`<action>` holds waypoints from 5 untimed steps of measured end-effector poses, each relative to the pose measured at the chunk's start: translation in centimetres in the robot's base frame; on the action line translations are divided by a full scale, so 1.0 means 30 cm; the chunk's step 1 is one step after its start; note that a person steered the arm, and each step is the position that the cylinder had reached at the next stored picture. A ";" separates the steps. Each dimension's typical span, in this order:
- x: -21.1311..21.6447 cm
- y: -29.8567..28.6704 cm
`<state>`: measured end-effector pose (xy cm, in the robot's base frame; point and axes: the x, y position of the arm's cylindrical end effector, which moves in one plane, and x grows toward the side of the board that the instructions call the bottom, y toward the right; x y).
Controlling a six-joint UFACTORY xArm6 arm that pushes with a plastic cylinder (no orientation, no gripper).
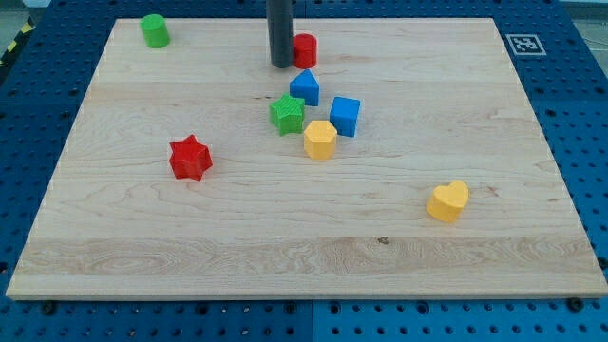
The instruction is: Move the green star to the top right corner
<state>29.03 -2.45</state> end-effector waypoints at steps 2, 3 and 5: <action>0.057 0.146; 0.063 0.243; 0.057 0.342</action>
<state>30.75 7.83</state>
